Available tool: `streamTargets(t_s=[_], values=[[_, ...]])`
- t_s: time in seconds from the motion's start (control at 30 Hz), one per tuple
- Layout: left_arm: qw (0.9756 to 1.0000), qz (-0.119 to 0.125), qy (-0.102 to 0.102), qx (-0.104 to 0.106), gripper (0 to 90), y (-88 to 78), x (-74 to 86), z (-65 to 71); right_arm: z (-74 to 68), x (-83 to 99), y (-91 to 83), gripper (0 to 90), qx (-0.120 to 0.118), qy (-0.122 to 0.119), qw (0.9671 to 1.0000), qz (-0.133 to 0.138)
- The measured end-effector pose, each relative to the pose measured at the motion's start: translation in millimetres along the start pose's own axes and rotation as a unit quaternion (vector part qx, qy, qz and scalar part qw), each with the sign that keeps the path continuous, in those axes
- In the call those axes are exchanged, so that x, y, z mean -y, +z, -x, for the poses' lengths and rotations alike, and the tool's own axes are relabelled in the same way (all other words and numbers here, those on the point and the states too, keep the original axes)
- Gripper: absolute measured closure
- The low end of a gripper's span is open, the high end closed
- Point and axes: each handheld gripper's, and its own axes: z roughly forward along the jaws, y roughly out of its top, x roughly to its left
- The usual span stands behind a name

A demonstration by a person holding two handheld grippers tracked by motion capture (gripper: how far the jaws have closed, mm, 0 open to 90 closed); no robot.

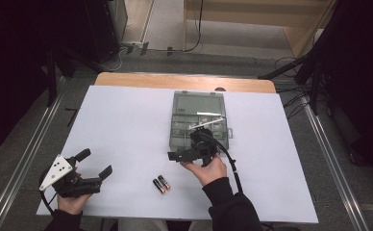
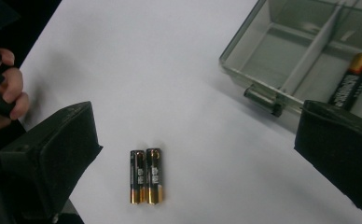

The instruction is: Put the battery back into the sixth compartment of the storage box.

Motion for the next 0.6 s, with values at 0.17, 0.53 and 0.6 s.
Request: streamTargets(t_s=[0.17, 0.53, 0.6], values=[[1.0000, -0.001, 0.000, 0.001, 0.0, 0.3, 0.0, 0.3, -9.3, 2.4, 9.2, 0.1, 0.000, -0.017, 0.9997, -0.020], [1.0000, -0.001, 0.001, 0.000, 0.0, 0.3, 0.1, 0.1, -29.4, 8.5, 29.6, 0.3, 0.009, -0.055, 0.9966, -0.061], [1.0000, -0.001, 0.001, 0.001, 0.0, 0.3, 0.1, 0.1, -33.3, 10.3, 34.1, 0.3, 0.018, -0.062, 0.9955, -0.069]])
